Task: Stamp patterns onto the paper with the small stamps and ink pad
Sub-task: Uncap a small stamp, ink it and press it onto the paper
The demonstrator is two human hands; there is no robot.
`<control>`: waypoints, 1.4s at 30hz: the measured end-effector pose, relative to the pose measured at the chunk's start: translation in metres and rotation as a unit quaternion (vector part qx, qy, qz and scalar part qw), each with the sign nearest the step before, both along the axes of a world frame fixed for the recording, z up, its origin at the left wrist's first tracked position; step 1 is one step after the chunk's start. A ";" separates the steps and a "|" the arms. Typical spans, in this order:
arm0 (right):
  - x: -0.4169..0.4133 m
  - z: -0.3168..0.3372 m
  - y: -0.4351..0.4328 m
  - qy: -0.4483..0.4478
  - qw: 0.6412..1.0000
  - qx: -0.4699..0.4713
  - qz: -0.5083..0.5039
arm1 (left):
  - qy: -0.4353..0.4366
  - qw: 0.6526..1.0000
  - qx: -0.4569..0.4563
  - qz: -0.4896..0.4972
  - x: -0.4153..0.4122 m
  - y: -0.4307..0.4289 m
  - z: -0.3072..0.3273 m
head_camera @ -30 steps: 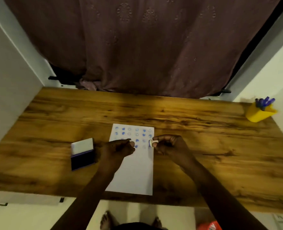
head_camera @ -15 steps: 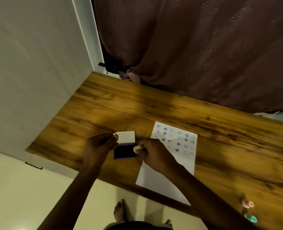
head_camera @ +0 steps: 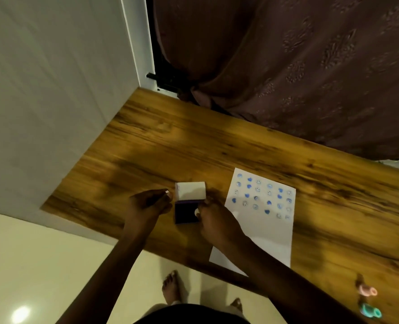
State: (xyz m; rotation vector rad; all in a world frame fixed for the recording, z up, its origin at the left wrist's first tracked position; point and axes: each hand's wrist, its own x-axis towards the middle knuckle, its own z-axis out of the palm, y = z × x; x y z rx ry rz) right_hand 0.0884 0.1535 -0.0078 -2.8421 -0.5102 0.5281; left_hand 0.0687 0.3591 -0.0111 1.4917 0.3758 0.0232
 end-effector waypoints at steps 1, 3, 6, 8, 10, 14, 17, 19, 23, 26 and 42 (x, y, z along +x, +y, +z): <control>-0.001 -0.001 0.001 -0.003 1.000 -0.014 0.005 | -0.001 1.000 0.000 -0.006 0.002 -0.001 -0.002; -0.003 -0.003 0.005 -0.009 0.999 -0.033 0.010 | -0.003 1.000 0.004 -0.021 0.005 -0.004 -0.004; -0.005 -0.005 0.010 -0.020 0.998 -0.055 0.012 | -0.001 0.999 0.011 -0.038 0.010 -0.006 -0.007; -0.005 -0.005 0.013 -0.022 0.998 -0.054 0.004 | 0.001 0.999 0.020 -0.049 0.012 -0.006 -0.008; -0.004 -0.005 0.016 -0.016 0.999 -0.051 -0.006 | 0.003 0.998 0.016 -0.052 0.016 -0.007 -0.007; 0.003 -0.001 0.016 0.014 0.999 -0.026 -0.037 | 0.001 0.999 0.016 -0.052 0.019 -0.009 -0.001; 0.012 0.005 0.014 0.042 0.997 0.010 -0.065 | 0.004 0.998 -0.002 -0.062 0.020 -0.009 0.004; 0.016 0.012 0.009 0.046 0.994 0.051 -0.085 | 0.004 0.997 -0.003 -0.074 0.020 -0.010 0.007; 0.027 0.035 -0.012 0.041 0.975 0.152 -0.156 | 0.013 0.996 0.000 -0.086 0.023 -0.012 0.008; 0.030 0.045 -0.044 -0.001 0.960 0.165 -0.226 | 0.026 0.996 -0.007 -0.091 0.024 -0.016 0.004; -0.001 0.008 -0.070 -0.062 0.968 0.040 -0.241 | 0.059 0.991 -0.011 -0.121 0.028 -0.034 -0.004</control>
